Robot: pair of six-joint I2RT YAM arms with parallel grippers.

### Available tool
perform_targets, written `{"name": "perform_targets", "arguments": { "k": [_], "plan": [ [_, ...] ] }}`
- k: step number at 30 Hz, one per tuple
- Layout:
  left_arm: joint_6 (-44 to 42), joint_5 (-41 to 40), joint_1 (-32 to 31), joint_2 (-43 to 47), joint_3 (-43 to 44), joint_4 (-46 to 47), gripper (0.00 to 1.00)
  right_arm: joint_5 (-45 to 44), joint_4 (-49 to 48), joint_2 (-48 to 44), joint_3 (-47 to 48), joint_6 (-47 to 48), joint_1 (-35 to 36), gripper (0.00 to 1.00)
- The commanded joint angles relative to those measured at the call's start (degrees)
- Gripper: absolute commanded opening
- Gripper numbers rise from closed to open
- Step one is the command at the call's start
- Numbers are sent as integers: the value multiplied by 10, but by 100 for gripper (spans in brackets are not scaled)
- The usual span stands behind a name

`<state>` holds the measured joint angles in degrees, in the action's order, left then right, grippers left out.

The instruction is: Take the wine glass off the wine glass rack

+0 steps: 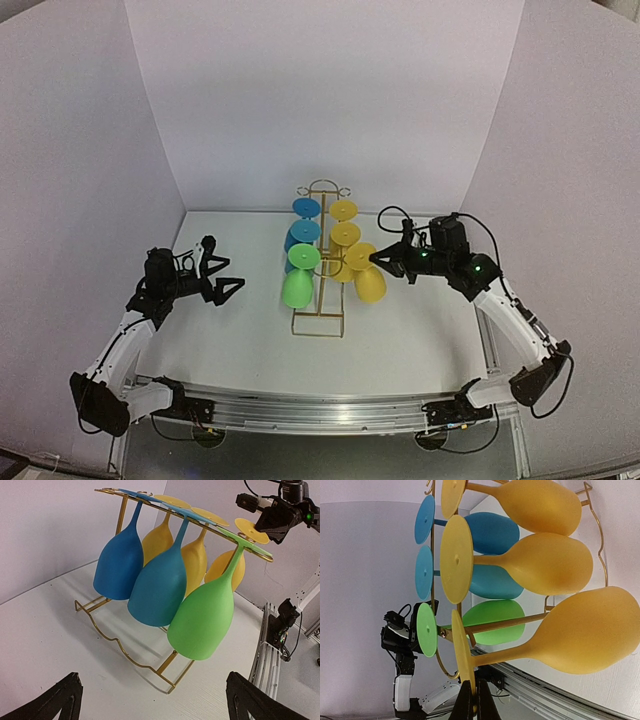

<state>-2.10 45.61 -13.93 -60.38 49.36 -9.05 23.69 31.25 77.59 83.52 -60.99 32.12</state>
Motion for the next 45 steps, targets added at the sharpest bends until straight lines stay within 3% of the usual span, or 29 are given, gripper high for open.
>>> {"name": "perform_targets", "arguments": {
  "k": [1, 6, 15, 22, 27, 32, 36, 41, 45],
  "plan": [
    [2, 24, -2, 13, 5, 20, 100, -45, 1, -24, -3, -7, -1, 0],
    [16, 28, -2, 11, 13, 24, 100, -66, 5, -35, -5, -6, -1, 0],
    [55, 58, -2, 14, 27, -9, 100, -217, 74, -116, -58, 41, -4, 0],
    [24, 89, -8, 23, 46, -114, 97, -206, 191, -89, -31, 175, -4, 0],
    [-34, 92, -31, 14, 94, -222, 94, -173, 221, -86, -36, 257, -2, 0],
    [-70, 40, -128, -1, 162, -308, 86, -142, 225, -123, -74, 351, 36, 0],
    [-30, -13, -225, 2, 203, -264, 87, -165, 215, -167, -106, 399, 79, 0],
    [-15, -70, -331, -109, 344, -247, 88, -158, 203, -192, -108, 445, 102, 0],
    [15, -81, -400, -197, 401, -216, 87, -110, 188, -203, -120, 467, 110, 0]
  ]
}}
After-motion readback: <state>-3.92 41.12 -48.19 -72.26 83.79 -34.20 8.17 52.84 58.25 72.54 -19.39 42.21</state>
